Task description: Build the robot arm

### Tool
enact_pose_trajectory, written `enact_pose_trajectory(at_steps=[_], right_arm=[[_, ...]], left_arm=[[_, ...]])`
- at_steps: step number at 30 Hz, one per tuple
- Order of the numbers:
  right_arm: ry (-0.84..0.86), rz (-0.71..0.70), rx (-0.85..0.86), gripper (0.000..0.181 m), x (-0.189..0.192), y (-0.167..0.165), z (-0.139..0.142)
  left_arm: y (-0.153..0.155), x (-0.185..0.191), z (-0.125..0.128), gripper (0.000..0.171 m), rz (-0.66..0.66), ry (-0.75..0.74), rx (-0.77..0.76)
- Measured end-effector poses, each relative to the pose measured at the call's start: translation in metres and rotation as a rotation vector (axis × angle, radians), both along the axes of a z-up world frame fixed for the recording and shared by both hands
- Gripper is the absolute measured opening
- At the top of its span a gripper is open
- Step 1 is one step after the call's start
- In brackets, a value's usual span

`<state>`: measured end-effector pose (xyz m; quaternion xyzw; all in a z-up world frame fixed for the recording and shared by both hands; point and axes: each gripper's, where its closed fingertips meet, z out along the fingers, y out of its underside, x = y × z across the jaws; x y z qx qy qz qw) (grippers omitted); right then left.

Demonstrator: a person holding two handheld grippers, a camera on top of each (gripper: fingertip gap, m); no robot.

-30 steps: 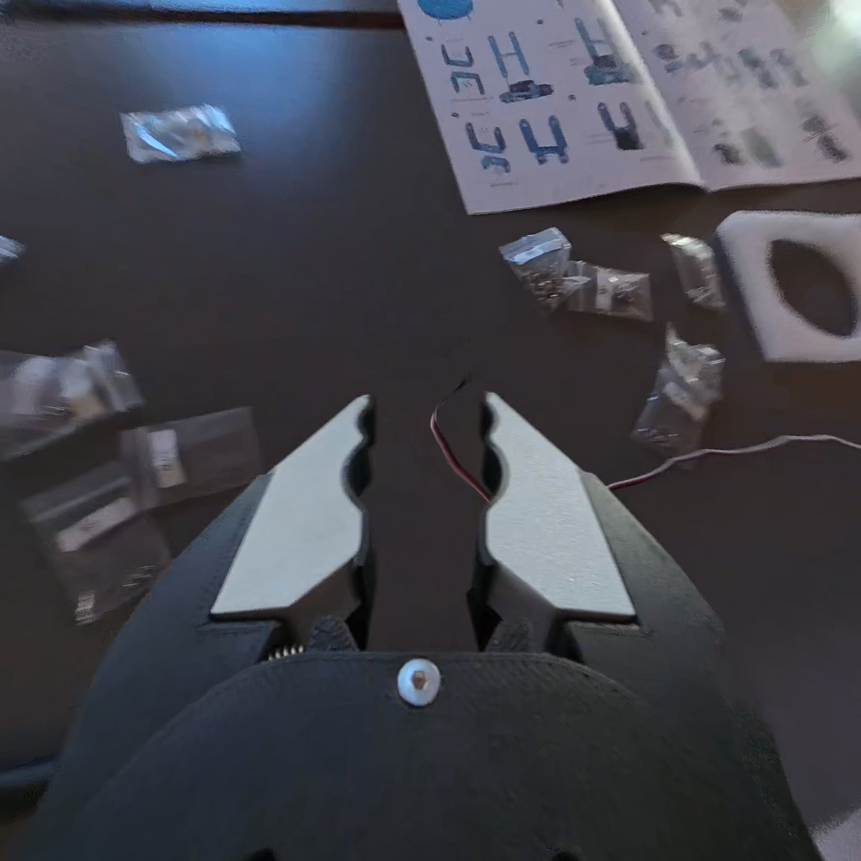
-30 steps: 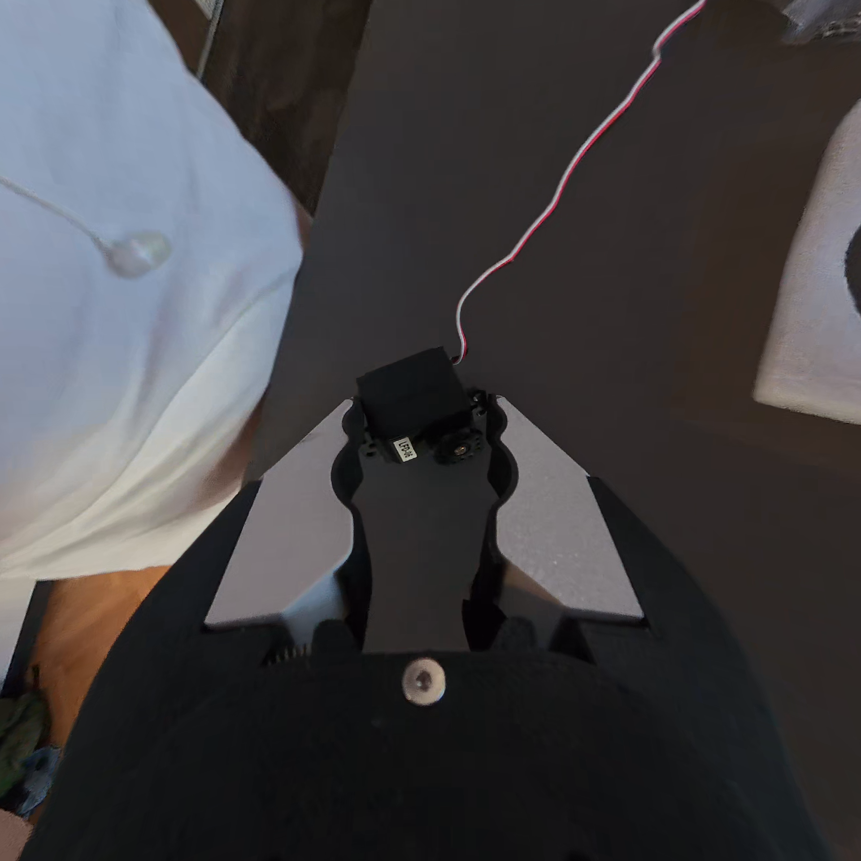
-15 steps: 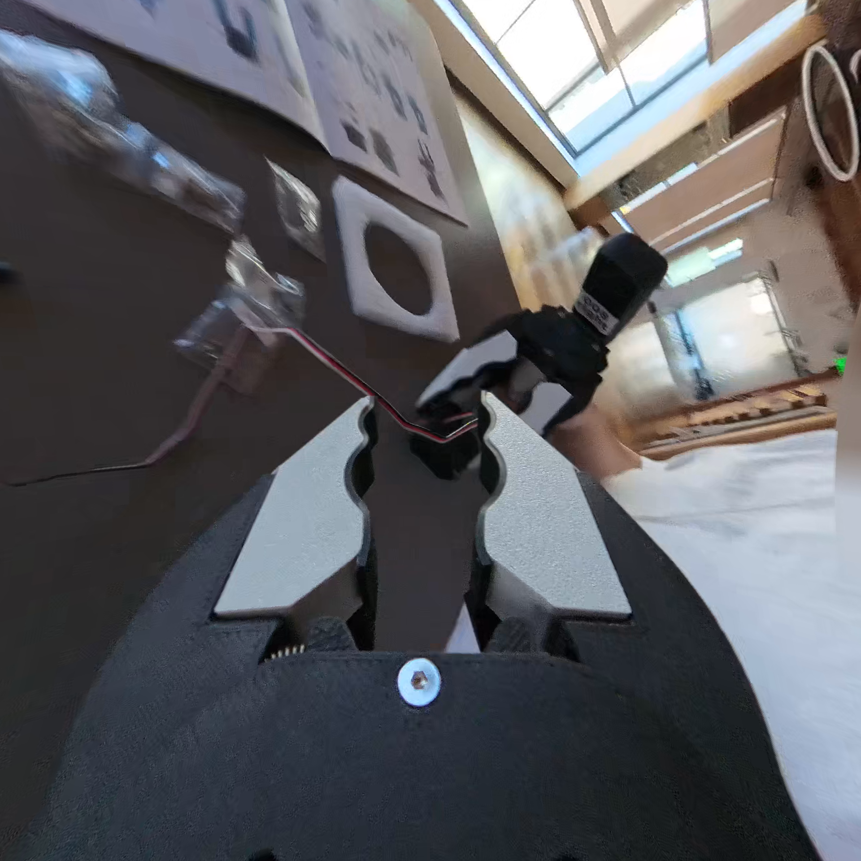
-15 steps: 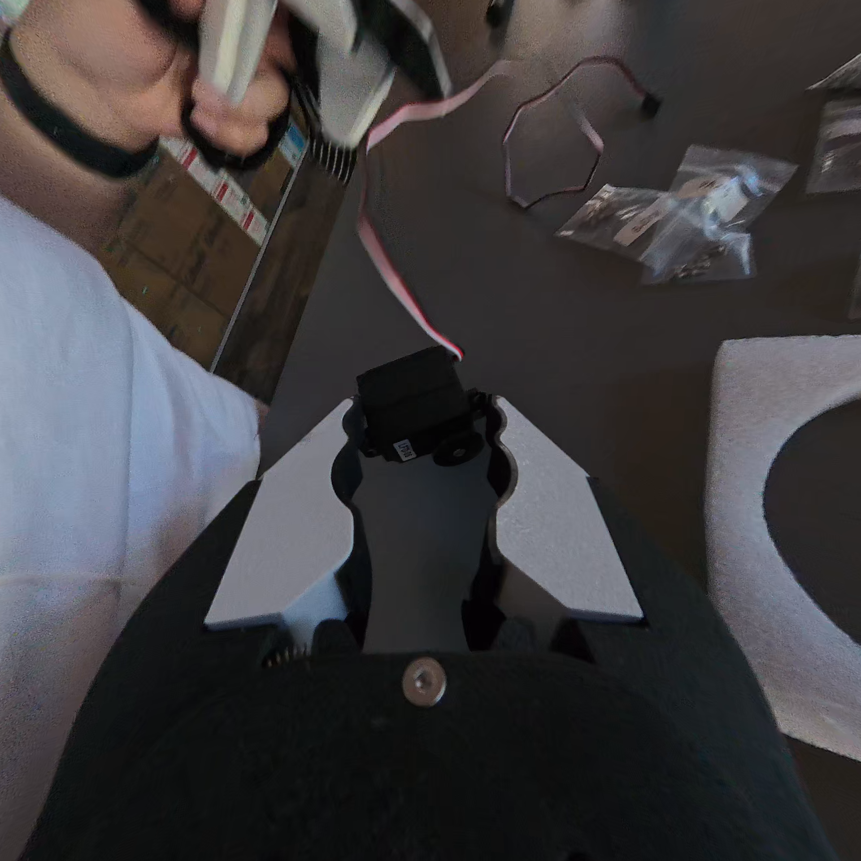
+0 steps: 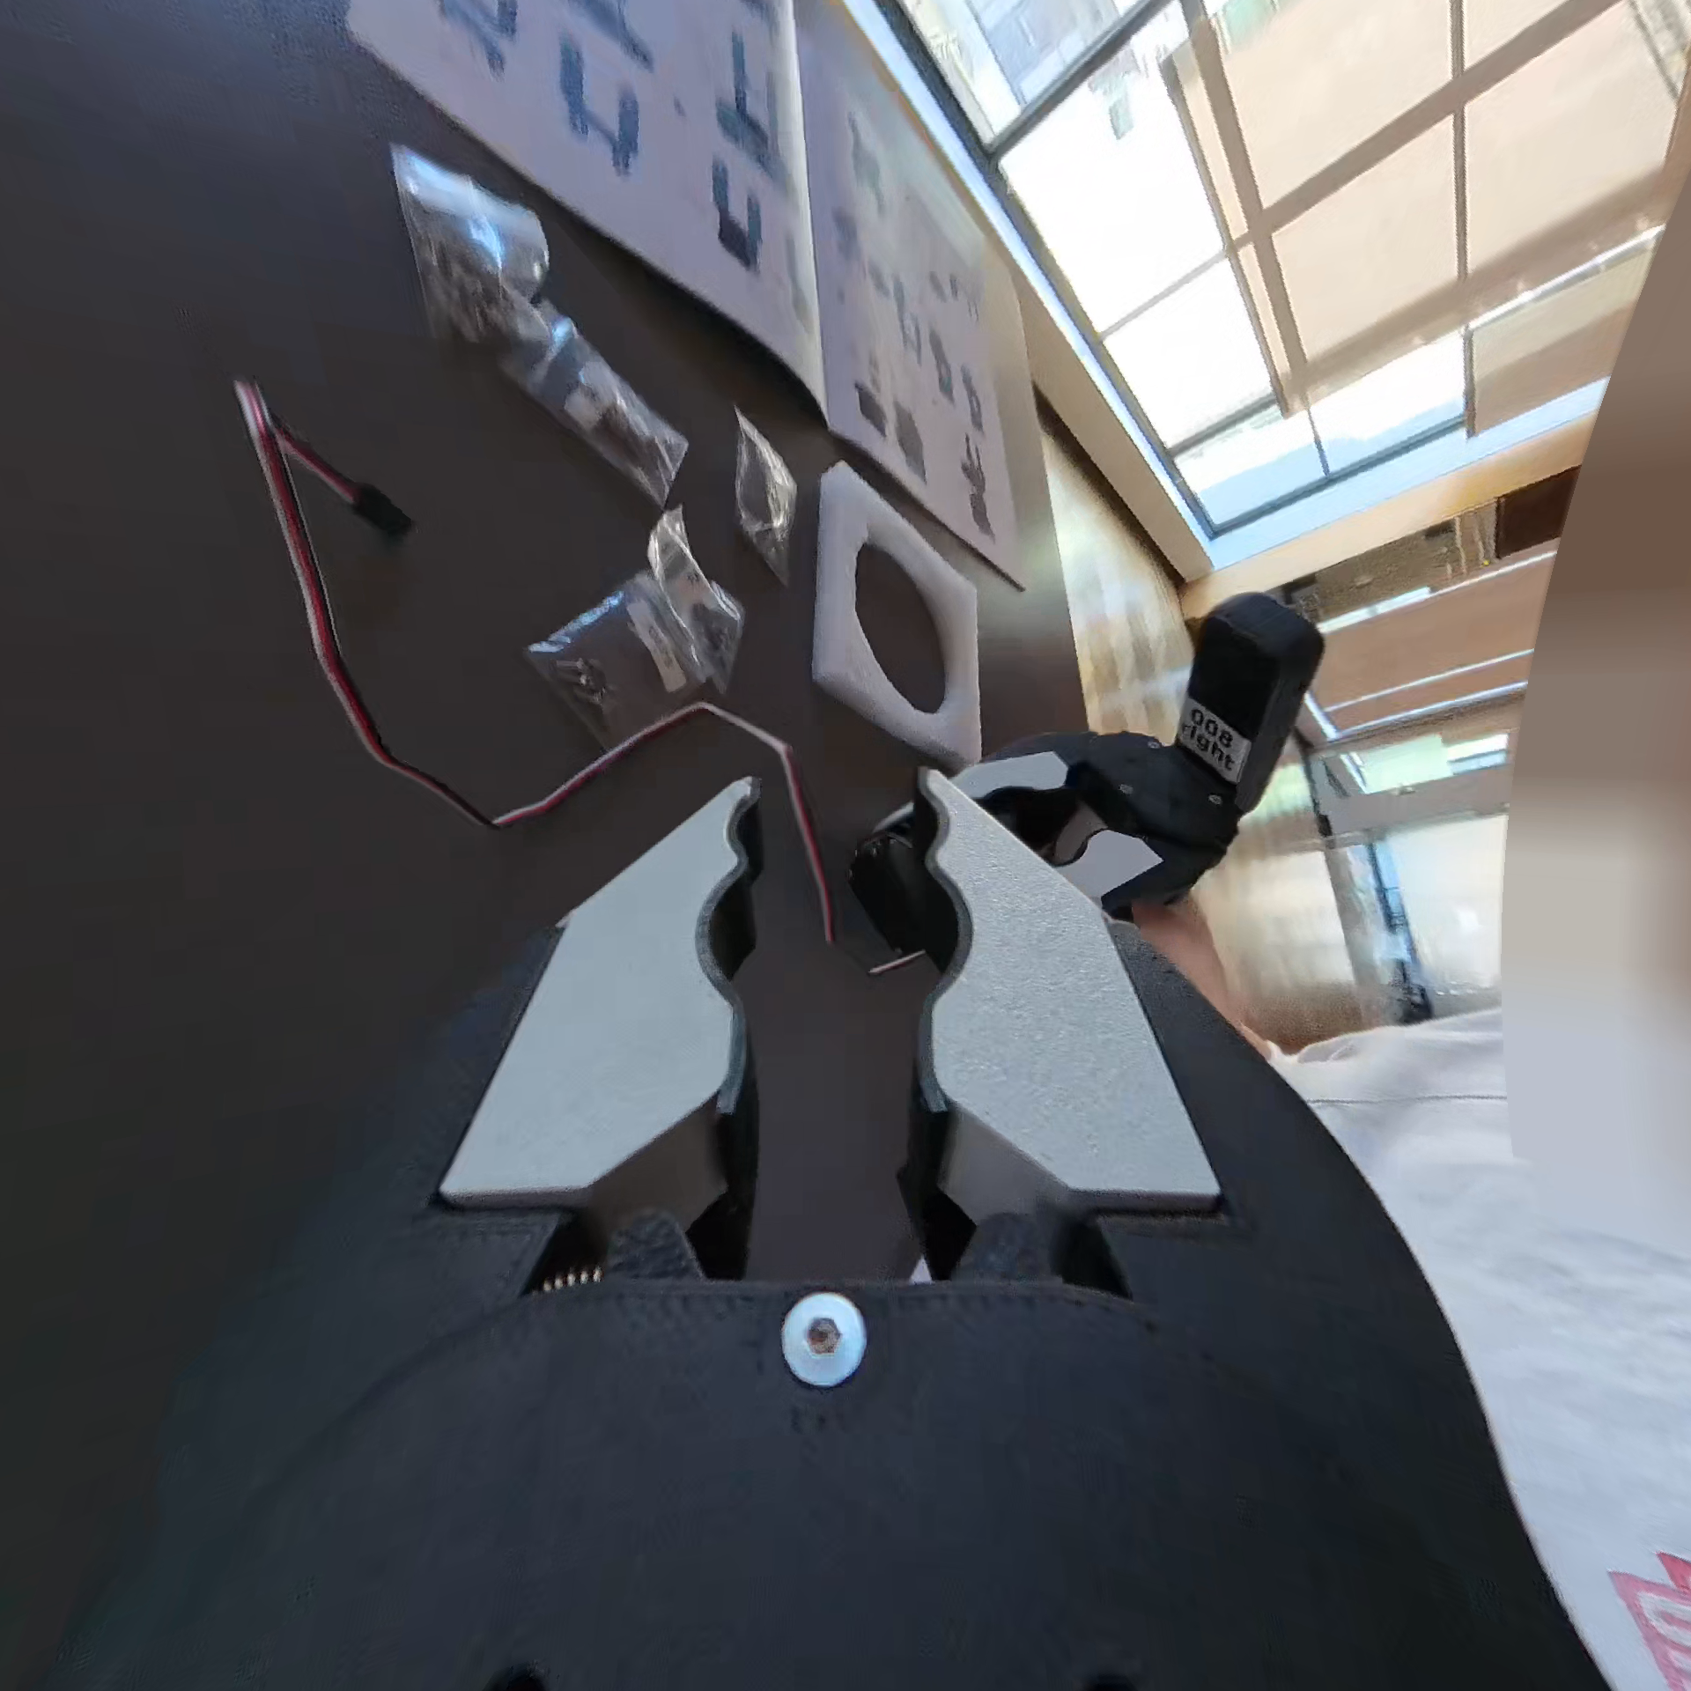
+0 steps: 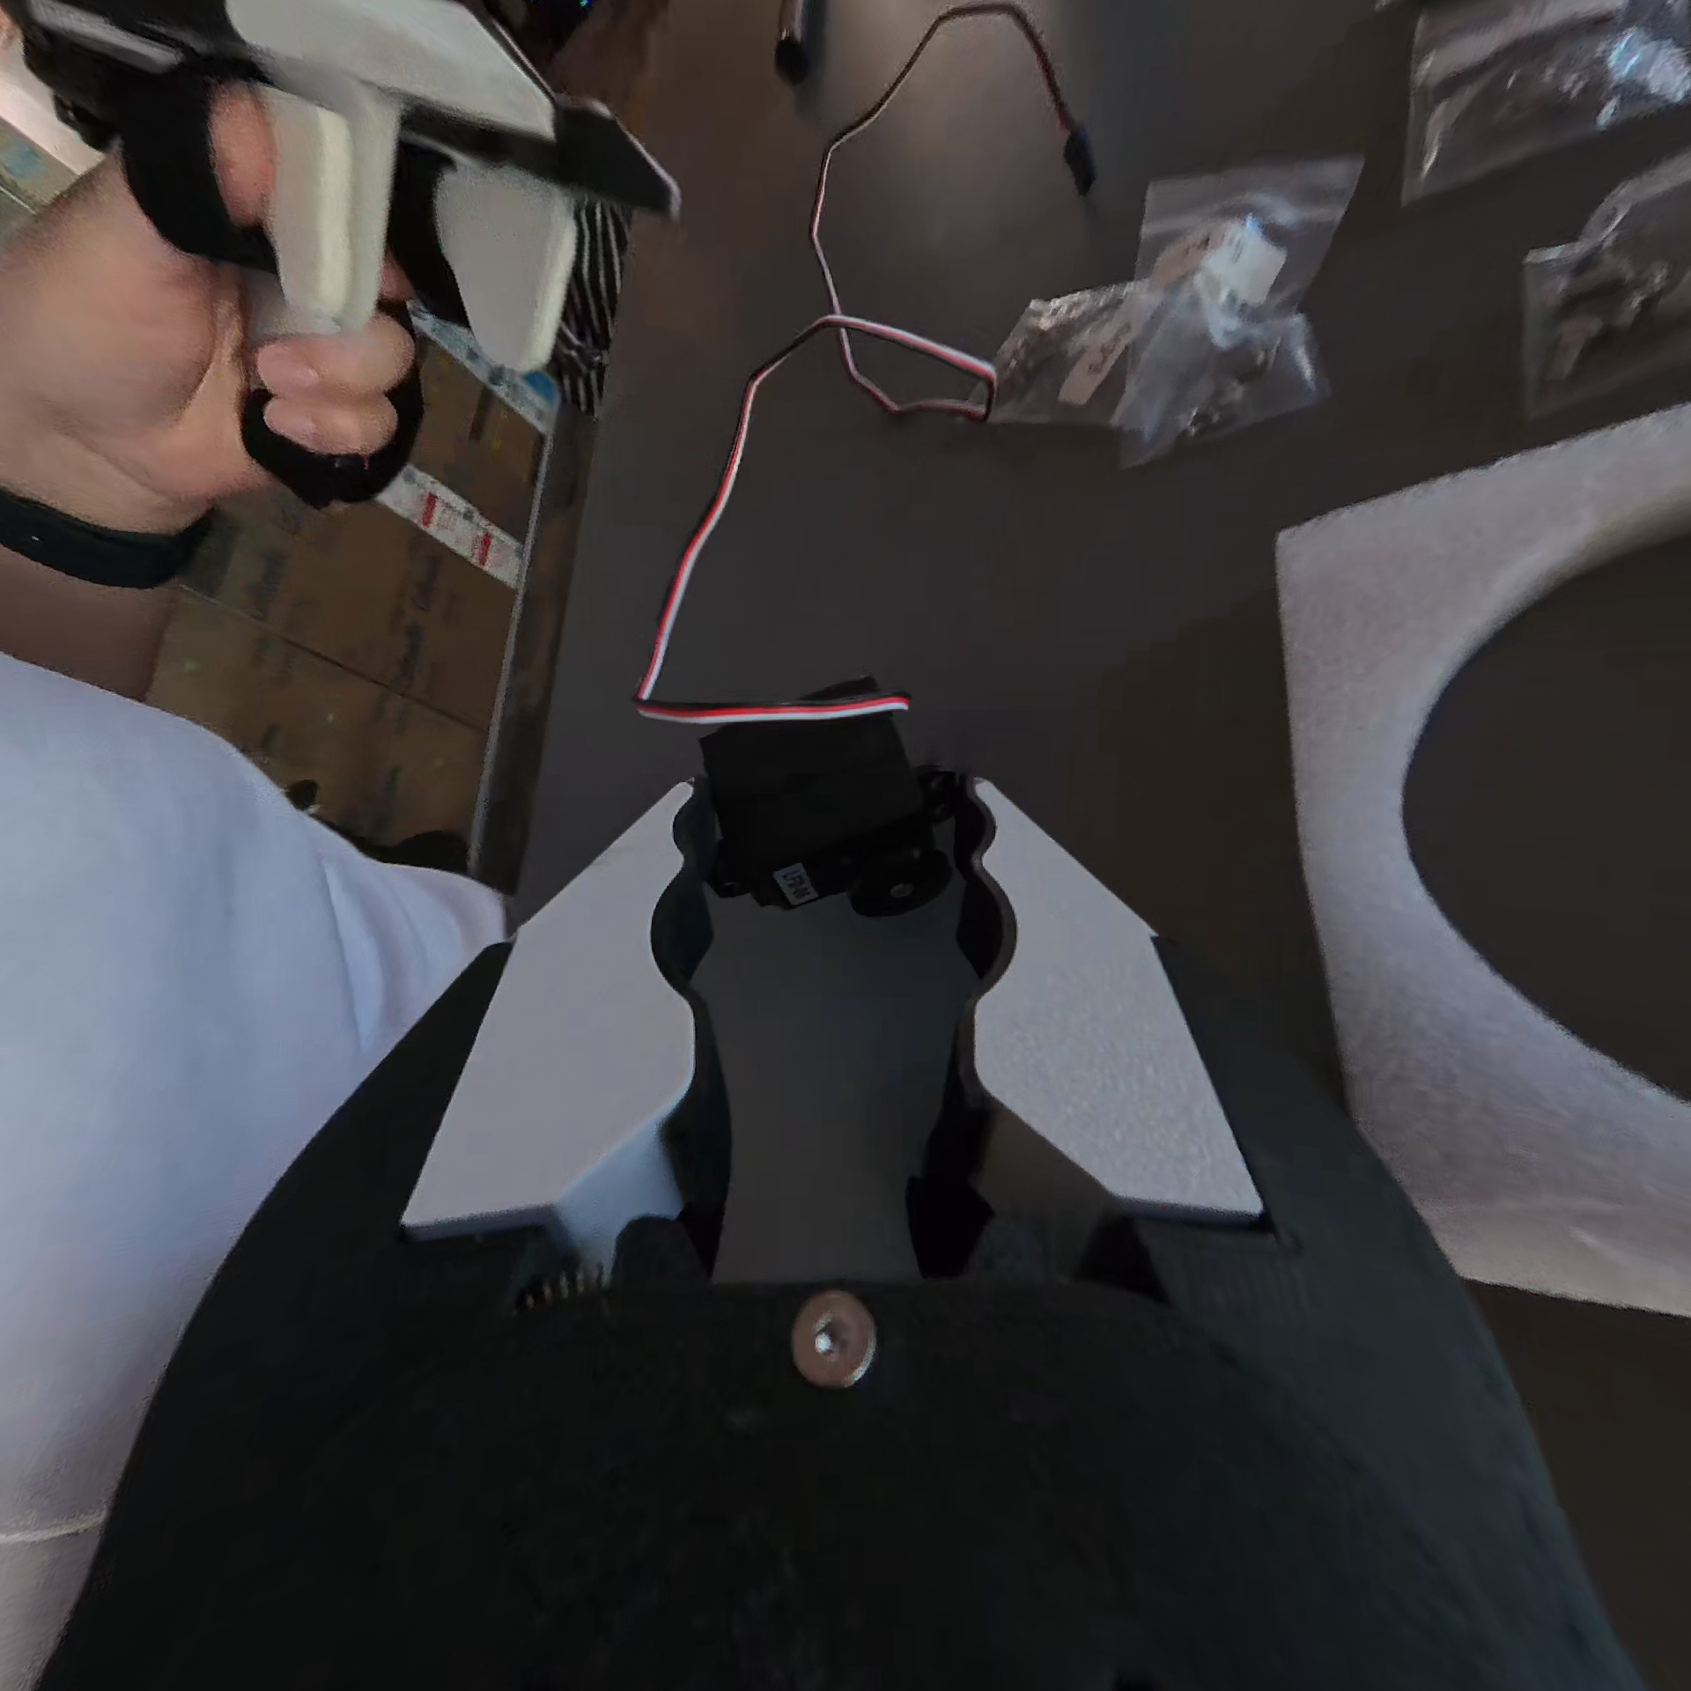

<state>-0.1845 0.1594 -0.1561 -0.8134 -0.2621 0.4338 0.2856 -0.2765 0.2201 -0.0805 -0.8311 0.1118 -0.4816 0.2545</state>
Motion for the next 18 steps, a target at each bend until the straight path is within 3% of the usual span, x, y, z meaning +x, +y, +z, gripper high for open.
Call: enact_pose_trajectory(at_steps=[2,3,6,9,11,18], right_arm=[[0.040,0.021,-0.089,0.053,-0.004,-0.008,0.002],[0.064,0.031,-0.139,0.053,-0.006,-0.012,0.004],[0.113,0.089,-0.240,0.053,-0.011,-0.024,0.011],[0.083,0.099,-0.229,0.053,-0.010,-0.022,0.014],[0.063,0.100,-0.227,0.053,-0.007,-0.021,0.014],[0.127,0.125,-0.271,0.053,-0.008,-0.028,0.022]], left_arm=[[-0.017,0.010,0.018,0.018,-0.103,-0.051,0.017],[-0.037,0.023,0.031,0.005,-0.221,-0.133,-0.015],[-0.104,0.059,0.061,0.000,-0.578,-0.382,-0.173],[-0.118,0.076,0.033,0.000,-0.620,-0.241,-0.067],[-0.121,0.081,0.027,0.000,-0.629,-0.222,-0.018],[-0.128,0.073,-0.016,0.000,-0.624,0.005,0.055]])
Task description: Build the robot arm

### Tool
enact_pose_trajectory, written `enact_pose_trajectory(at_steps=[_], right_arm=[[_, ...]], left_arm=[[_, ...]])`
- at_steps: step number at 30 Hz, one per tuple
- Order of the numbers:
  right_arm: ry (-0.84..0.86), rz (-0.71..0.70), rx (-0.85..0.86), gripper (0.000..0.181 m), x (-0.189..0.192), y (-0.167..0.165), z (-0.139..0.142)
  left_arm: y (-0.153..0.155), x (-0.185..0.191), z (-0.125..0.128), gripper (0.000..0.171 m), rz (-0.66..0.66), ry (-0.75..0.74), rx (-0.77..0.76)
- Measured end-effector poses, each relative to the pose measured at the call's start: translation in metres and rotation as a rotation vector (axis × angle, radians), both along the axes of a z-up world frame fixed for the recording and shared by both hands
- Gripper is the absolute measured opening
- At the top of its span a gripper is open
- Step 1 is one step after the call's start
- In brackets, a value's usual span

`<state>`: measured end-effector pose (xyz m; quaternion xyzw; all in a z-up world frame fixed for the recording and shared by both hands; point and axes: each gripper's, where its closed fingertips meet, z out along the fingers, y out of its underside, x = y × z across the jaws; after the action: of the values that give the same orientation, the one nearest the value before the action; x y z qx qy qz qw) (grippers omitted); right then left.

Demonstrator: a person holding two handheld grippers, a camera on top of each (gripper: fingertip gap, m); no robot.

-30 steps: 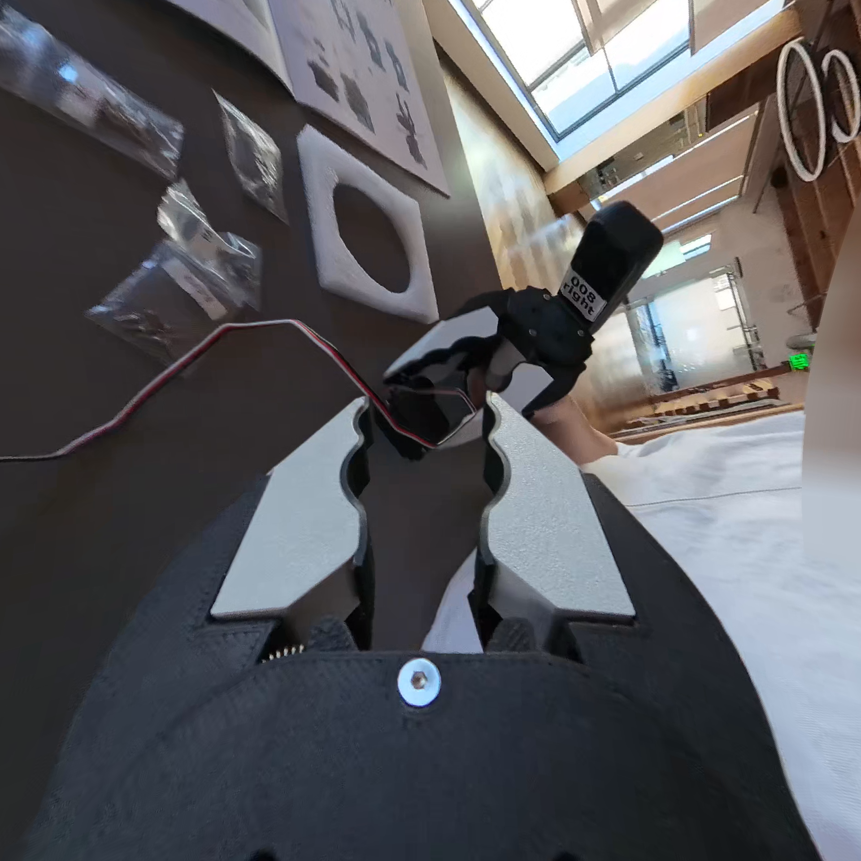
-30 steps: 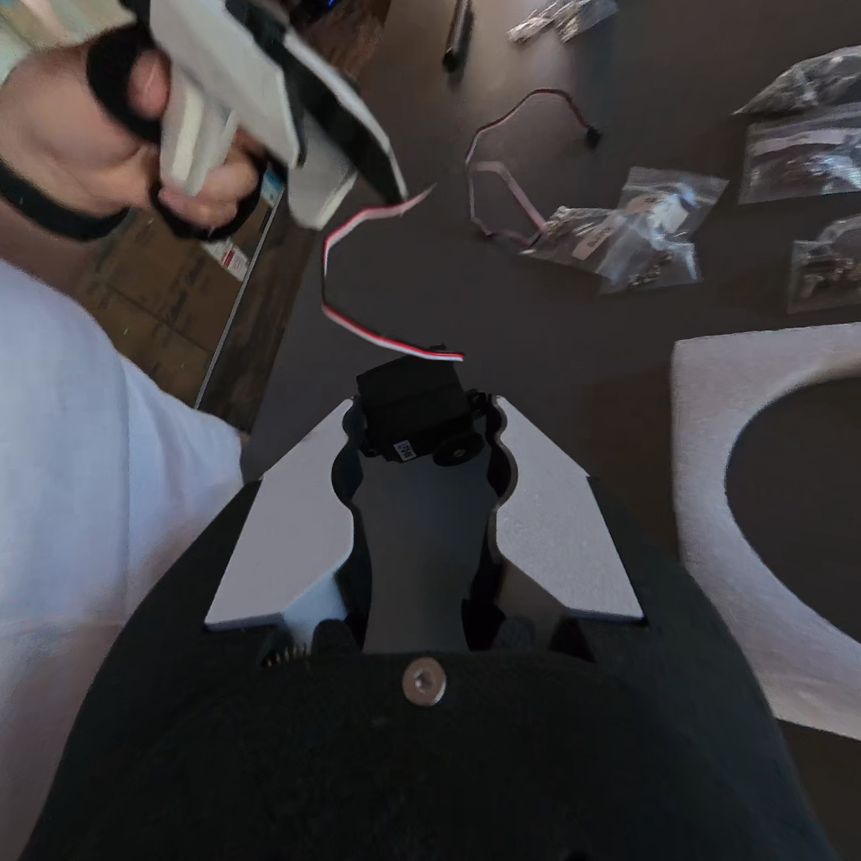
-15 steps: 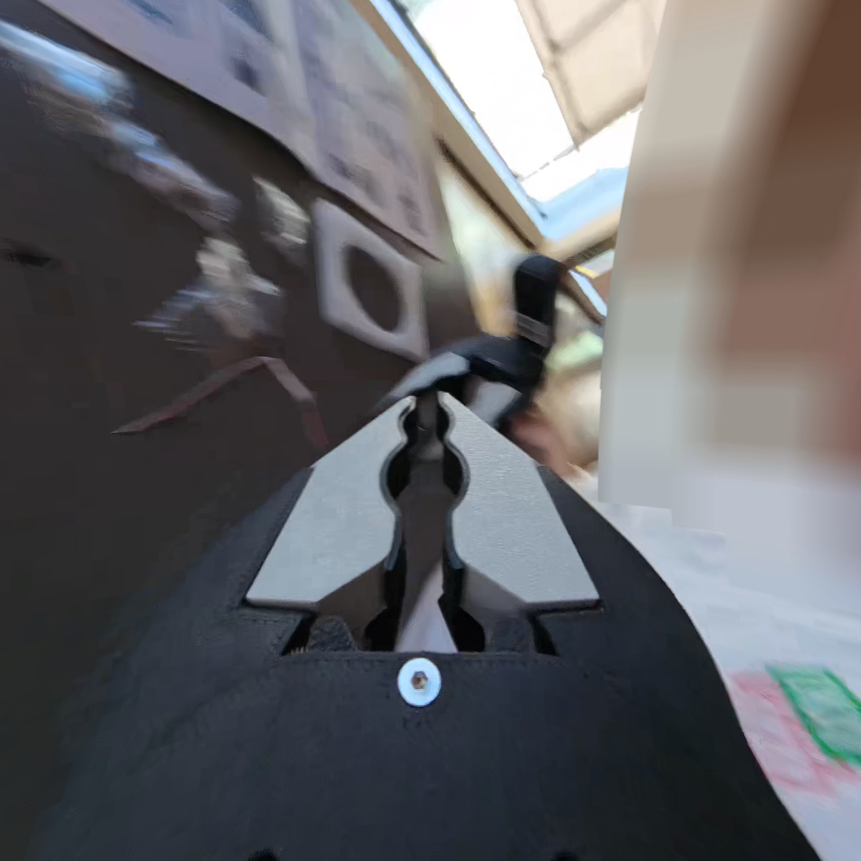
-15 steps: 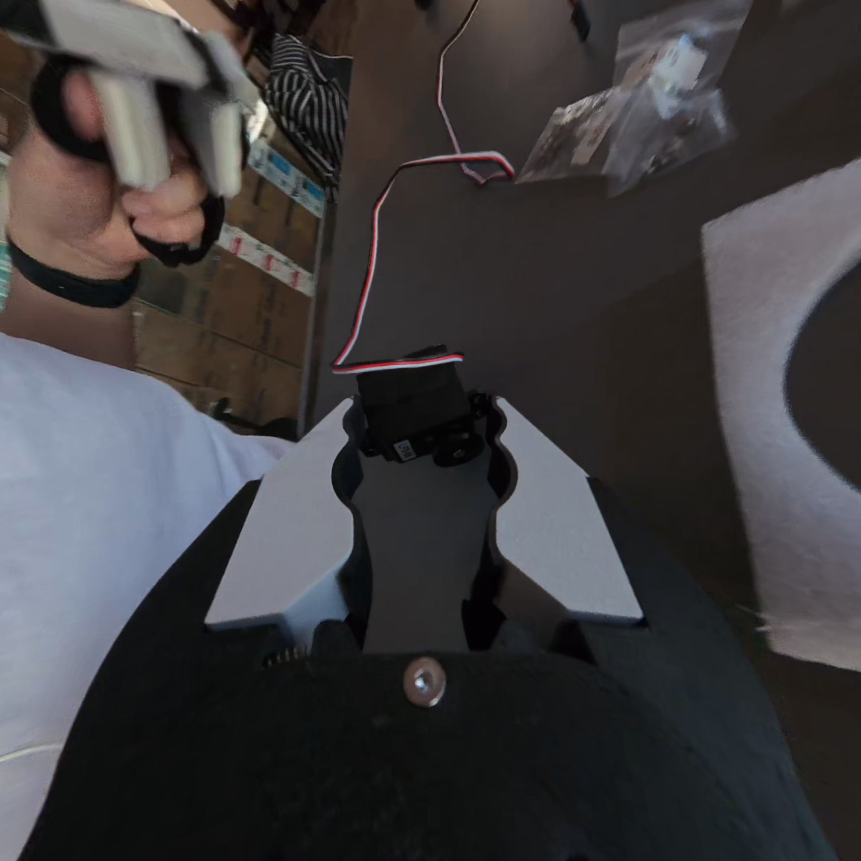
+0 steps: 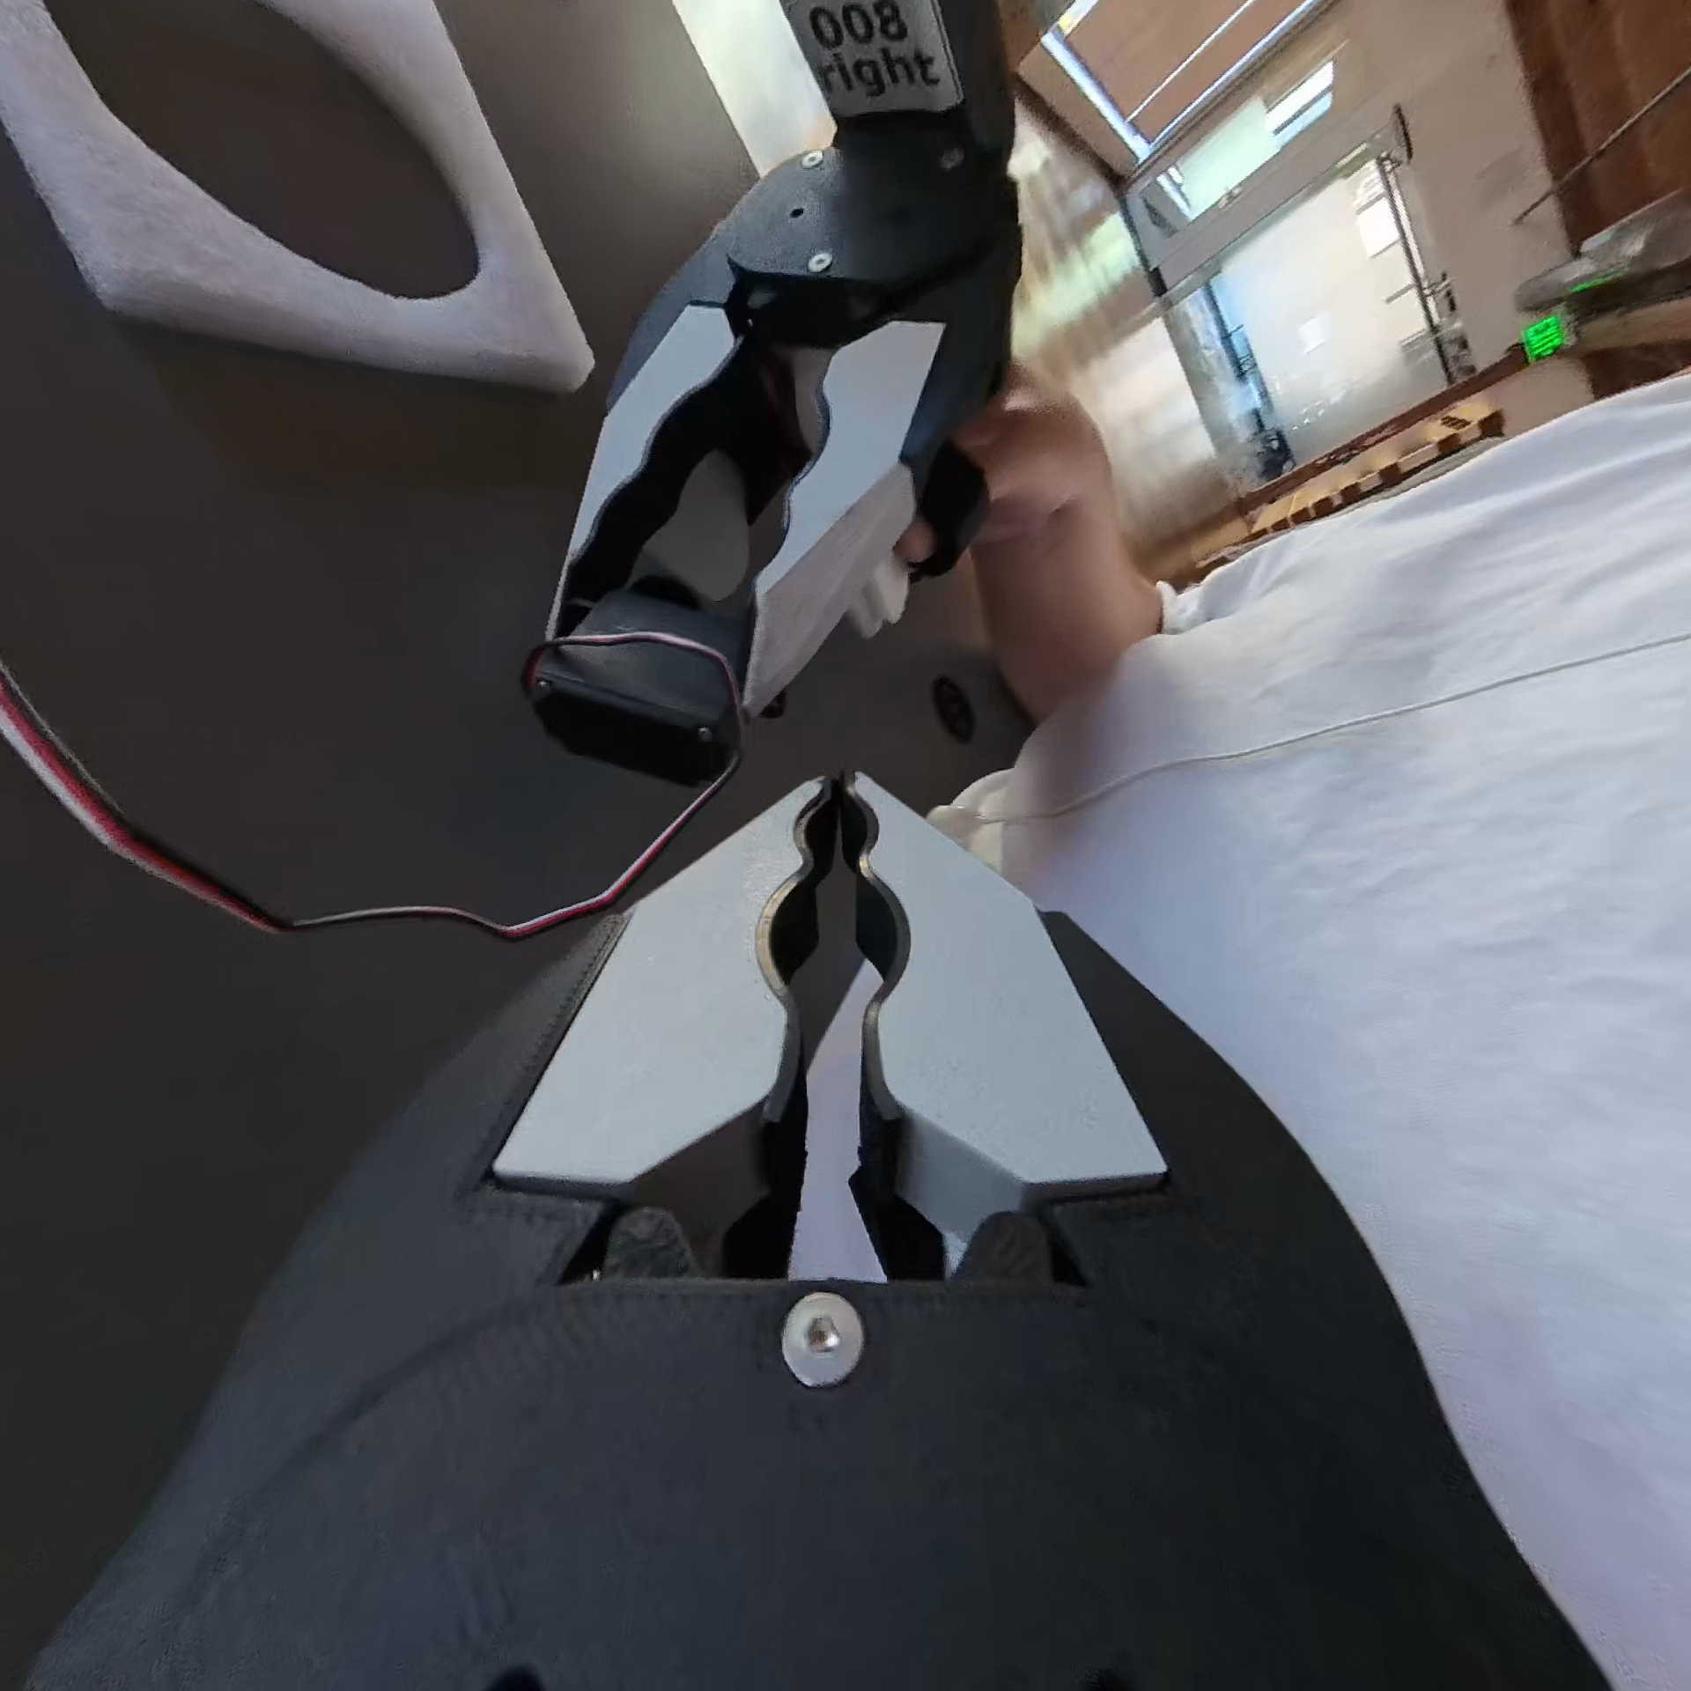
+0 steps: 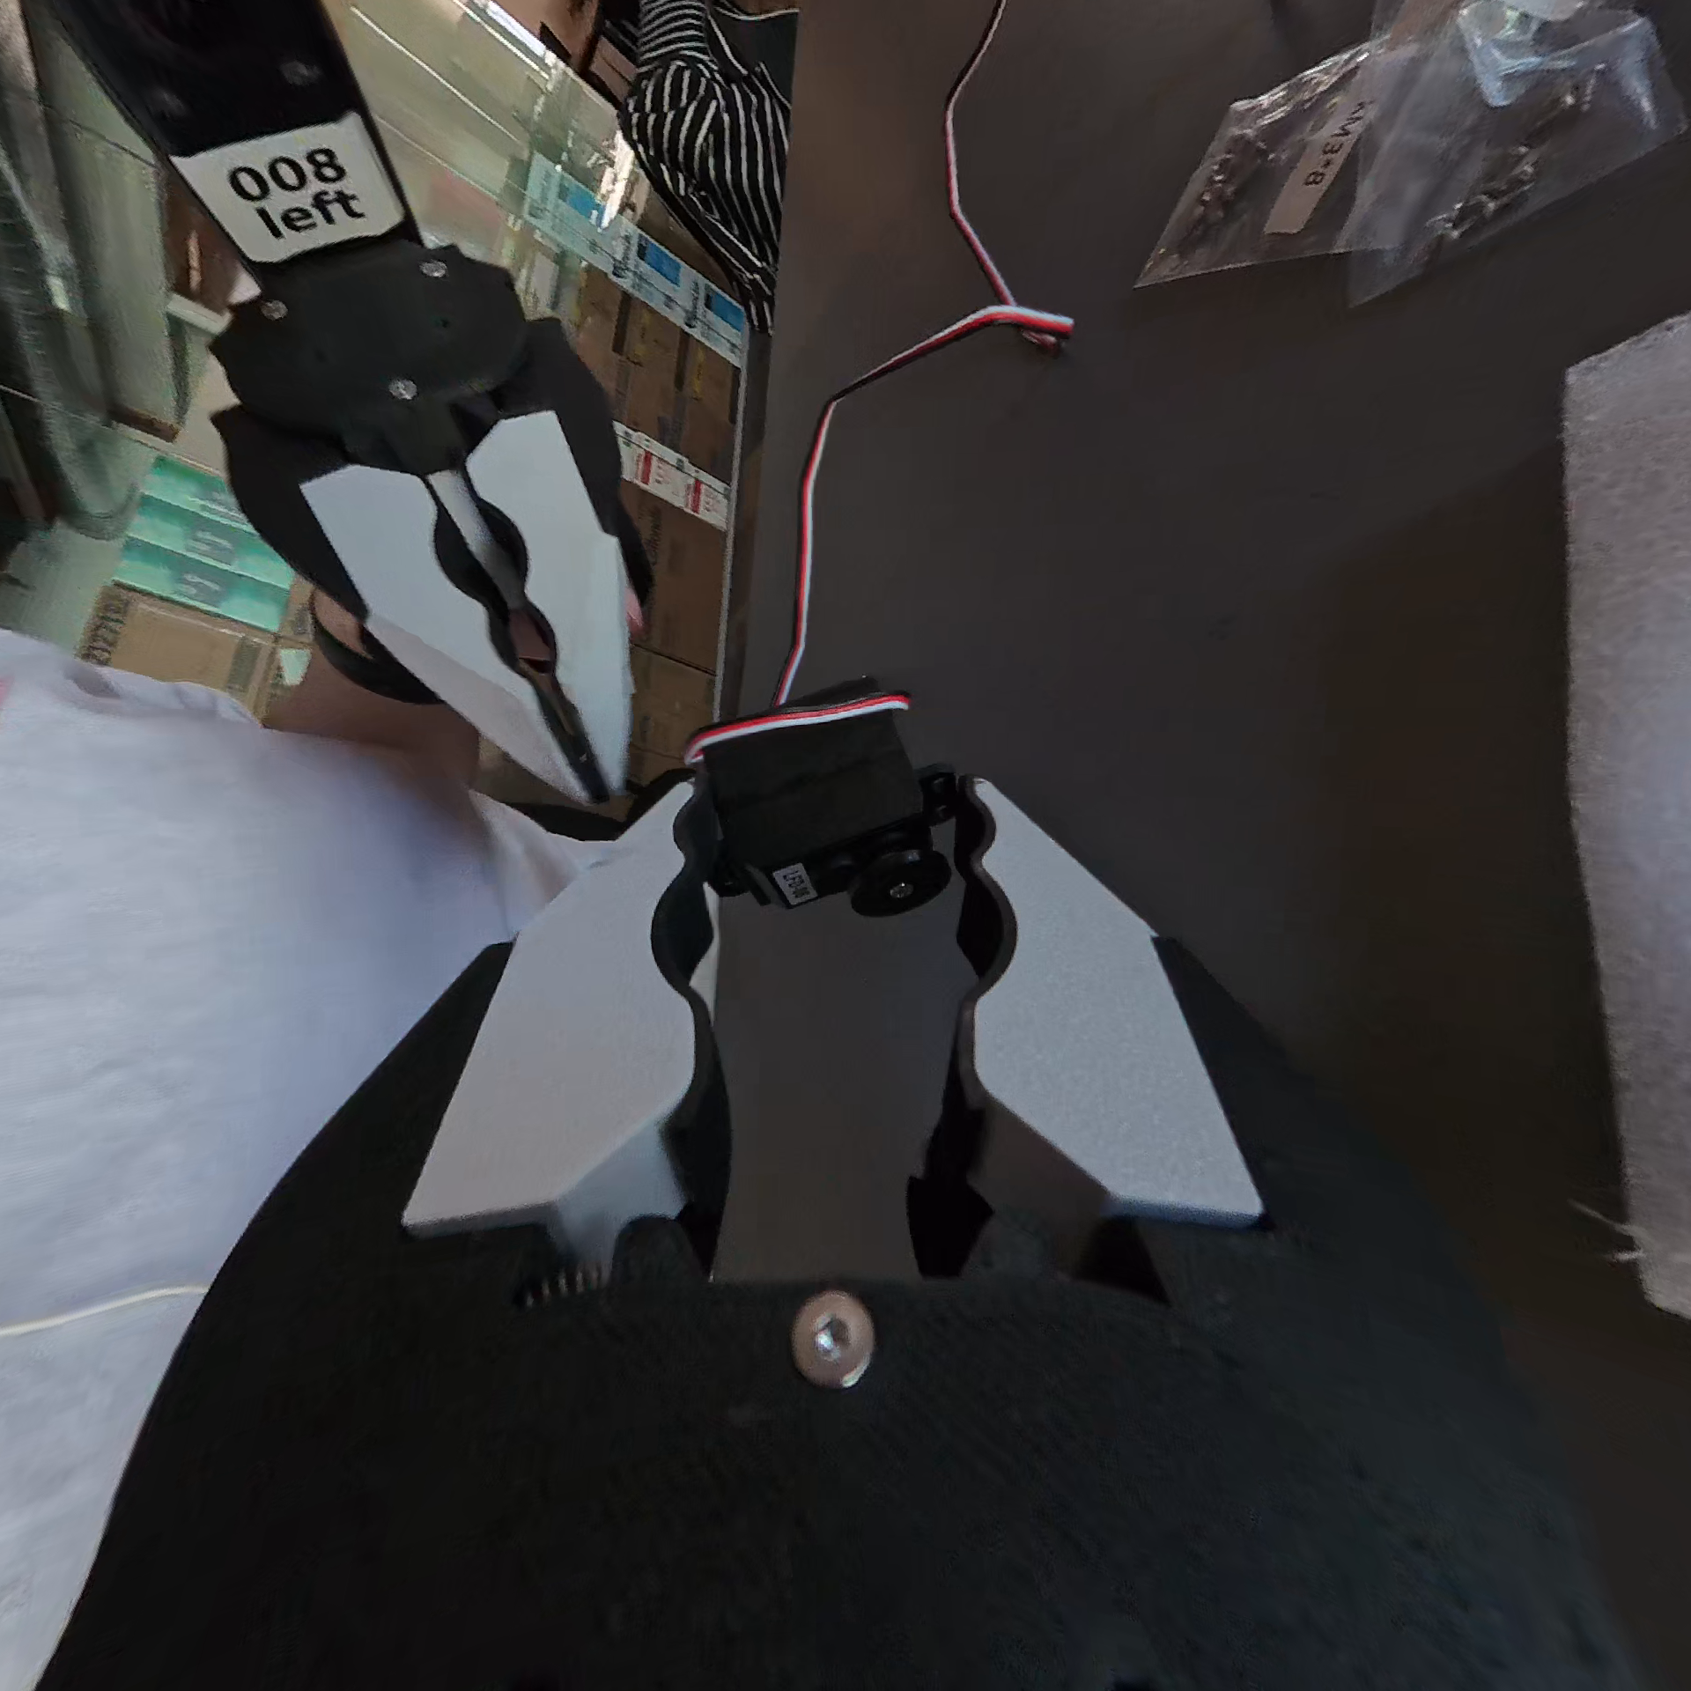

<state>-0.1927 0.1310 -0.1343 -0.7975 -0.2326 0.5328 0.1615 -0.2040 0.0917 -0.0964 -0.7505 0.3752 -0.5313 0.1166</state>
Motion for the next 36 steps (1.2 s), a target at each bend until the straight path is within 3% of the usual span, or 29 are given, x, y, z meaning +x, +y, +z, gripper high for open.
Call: enact_pose_trajectory(at_steps=[8,14,17,22,24,27,30,33,35,36], right_arm=[[0.058,0.113,-0.018,0.053,-0.015,-0.025,0.003],[0.172,0.127,-0.013,0.053,-0.015,-0.028,0.017],[0.131,0.073,0.012,0.052,-0.003,-0.016,0.010],[0.094,0.034,0.098,0.053,0.012,0.002,0.007],[0.071,0.032,0.120,0.053,0.015,0.005,0.004],[0.067,0.041,0.115,0.053,0.016,0.004,0.002],[0.066,0.037,0.104,0.053,0.016,0.004,0.000],[0.064,0.015,0.129,0.053,0.019,0.008,0.002],[0.049,-0.001,0.172,0.053,0.021,0.010,0.004],[0.031,-0.008,0.201,0.053,0.023,0.012,0.003]], left_arm=[[0.035,-0.001,0.000,0.000,0.198,-0.060,0.043],[0.042,0.005,-0.022,0.000,0.178,0.051,0.119],[0.051,0.005,-0.016,0.007,0.179,0.048,0.200],[0.052,0.001,0.015,0.038,0.063,-0.019,0.422],[0.047,0.003,0.019,0.038,-0.004,-0.008,0.537],[0.041,0.004,0.002,0.038,-0.097,0.082,0.692],[0.026,0.010,-0.019,0.042,-0.182,0.126,0.672],[0.021,0.013,-0.044,0.034,-0.203,0.190,0.623],[0.014,0.012,-0.053,0.000,-0.249,0.208,0.625],[0.014,0.011,-0.053,0.000,-0.254,0.207,0.640]])
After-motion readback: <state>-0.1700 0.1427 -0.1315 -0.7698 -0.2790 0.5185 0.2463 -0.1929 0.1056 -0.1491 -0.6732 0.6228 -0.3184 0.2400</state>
